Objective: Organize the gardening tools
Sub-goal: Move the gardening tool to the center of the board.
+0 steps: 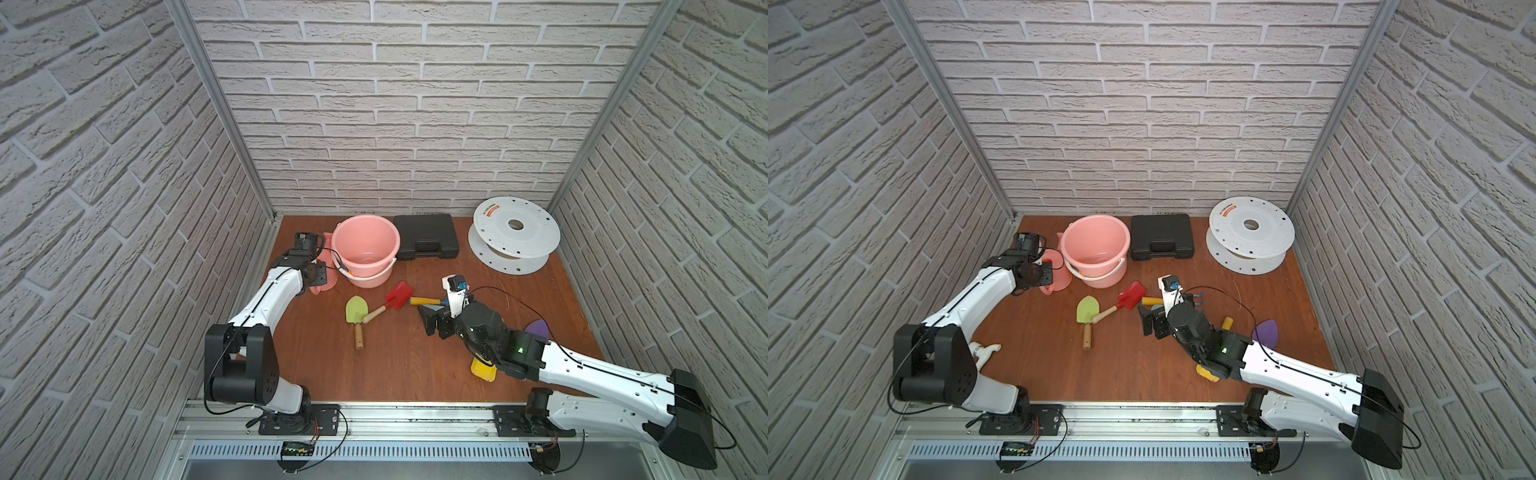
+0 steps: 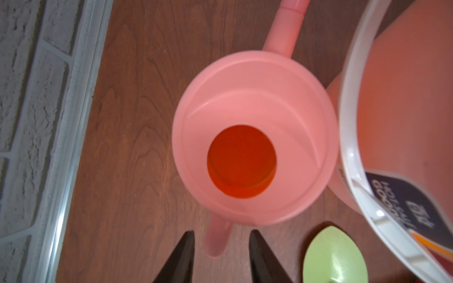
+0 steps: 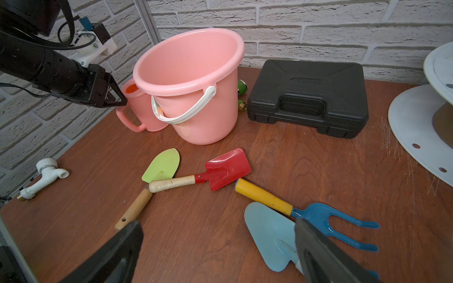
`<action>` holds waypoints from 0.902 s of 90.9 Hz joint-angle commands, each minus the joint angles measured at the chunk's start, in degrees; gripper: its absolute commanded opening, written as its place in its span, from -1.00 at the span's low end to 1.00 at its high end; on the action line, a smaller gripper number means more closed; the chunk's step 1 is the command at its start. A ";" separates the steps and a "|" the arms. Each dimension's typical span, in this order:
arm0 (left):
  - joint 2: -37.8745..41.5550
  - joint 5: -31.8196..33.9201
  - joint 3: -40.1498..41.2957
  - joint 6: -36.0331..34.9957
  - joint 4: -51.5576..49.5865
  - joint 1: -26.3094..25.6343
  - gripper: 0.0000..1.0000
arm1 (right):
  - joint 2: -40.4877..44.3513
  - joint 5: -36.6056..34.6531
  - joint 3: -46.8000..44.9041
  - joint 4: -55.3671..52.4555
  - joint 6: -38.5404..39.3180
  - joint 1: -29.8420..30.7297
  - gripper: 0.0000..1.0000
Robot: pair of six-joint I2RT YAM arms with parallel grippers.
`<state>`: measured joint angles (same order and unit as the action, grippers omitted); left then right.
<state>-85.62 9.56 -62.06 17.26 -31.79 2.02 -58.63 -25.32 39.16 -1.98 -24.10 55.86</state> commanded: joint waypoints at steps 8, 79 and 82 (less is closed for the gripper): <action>-2.93 0.92 -1.40 -3.17 1.77 0.70 -0.24 | 1.63 0.35 -0.75 1.86 -0.92 -0.28 1.00; -10.66 2.39 -6.56 -10.94 2.95 1.64 -0.65 | -0.31 0.41 -1.01 2.64 -1.13 -0.22 1.00; -11.04 2.70 -6.75 -11.20 2.85 1.63 -0.65 | -0.46 0.37 -1.01 2.63 -1.00 -0.28 1.00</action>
<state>-95.02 11.18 -67.51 8.97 -30.72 3.27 -58.63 -25.06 38.76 -1.91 -24.88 55.81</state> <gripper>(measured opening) 0.200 0.997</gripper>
